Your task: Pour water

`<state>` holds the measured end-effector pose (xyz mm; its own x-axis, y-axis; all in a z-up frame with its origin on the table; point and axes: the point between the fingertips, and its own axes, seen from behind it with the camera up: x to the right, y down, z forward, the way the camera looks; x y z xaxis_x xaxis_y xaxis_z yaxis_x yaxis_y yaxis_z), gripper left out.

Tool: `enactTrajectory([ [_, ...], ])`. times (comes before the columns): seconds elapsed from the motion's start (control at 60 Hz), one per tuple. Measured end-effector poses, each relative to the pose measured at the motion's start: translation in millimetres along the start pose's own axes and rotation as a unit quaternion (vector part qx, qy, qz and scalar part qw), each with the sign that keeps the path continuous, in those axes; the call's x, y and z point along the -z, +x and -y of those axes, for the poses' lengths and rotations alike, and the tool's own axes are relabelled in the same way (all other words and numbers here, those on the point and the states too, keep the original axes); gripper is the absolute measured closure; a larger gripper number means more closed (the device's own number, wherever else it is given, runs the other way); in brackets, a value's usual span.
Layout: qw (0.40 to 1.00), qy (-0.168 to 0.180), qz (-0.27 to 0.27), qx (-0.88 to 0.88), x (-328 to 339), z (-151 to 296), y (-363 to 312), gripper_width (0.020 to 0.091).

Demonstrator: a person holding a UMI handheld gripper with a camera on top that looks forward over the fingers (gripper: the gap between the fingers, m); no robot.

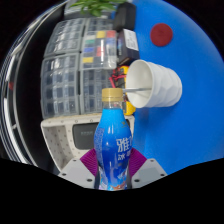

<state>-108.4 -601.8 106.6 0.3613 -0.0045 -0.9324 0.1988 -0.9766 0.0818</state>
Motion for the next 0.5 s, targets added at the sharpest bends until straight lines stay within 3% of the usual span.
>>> enactTrajectory([
  [0.267,0.983,-0.027,0.027,-0.179,2,18,-22,0.0741],
  [0.5,0.994,-0.048,0.017,-0.093,10,21,-28,0.0741],
])
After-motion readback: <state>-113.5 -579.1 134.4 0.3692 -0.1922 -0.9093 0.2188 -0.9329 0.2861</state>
